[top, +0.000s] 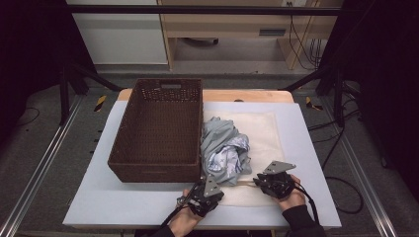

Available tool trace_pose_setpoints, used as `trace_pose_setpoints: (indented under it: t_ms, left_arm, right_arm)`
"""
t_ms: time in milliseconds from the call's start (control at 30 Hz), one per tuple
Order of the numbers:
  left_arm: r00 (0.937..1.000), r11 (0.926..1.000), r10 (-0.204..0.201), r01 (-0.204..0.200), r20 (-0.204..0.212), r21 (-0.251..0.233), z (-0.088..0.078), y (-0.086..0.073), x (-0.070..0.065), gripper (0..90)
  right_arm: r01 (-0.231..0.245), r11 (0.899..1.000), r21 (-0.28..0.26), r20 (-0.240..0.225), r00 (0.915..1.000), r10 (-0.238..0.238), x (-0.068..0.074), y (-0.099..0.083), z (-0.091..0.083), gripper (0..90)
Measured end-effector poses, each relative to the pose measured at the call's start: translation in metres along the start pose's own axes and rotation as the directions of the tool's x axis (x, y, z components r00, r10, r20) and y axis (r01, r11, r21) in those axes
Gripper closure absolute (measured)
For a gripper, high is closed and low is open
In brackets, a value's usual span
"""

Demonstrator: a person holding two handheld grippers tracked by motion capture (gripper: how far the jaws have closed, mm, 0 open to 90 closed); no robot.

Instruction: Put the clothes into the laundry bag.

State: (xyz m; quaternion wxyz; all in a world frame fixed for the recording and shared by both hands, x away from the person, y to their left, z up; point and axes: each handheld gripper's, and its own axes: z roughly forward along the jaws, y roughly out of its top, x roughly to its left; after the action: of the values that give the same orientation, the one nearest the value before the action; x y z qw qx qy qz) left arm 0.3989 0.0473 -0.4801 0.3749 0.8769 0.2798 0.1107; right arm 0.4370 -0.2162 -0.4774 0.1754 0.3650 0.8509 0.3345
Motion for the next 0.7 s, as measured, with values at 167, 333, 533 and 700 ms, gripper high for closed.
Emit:
trace_pose_setpoints:
  t_ms: [167,333,533,700]
  left_arm:
    - [1.0000,1.0000,-0.006,0.006,0.007,0.002,0.000,0.003,0.001,85.3]
    - [0.9993,0.9981,-0.012,0.015,0.036,-0.060,0.000,0.025,-0.001,80.9]
    - [0.9994,0.9938,0.035,-0.036,-0.004,-0.105,0.021,0.064,-0.014,68.9]
    - [0.9984,0.9955,0.030,-0.034,-0.048,-0.088,0.038,0.075,-0.012,61.9]
  right_arm:
    - [-0.001,1.000,0.006,0.001,1.0000,0.001,-0.003,0.003,-0.001,86.3]
    - [-0.024,0.998,-0.054,0.011,0.9996,0.025,-0.004,0.009,-0.010,86.8]
    - [-0.066,0.988,-0.138,-0.012,0.9978,0.065,-0.008,0.017,-0.018,88.1]
    - [-0.060,0.989,-0.135,-0.014,0.9982,0.059,-0.009,0.018,-0.020,88.4]
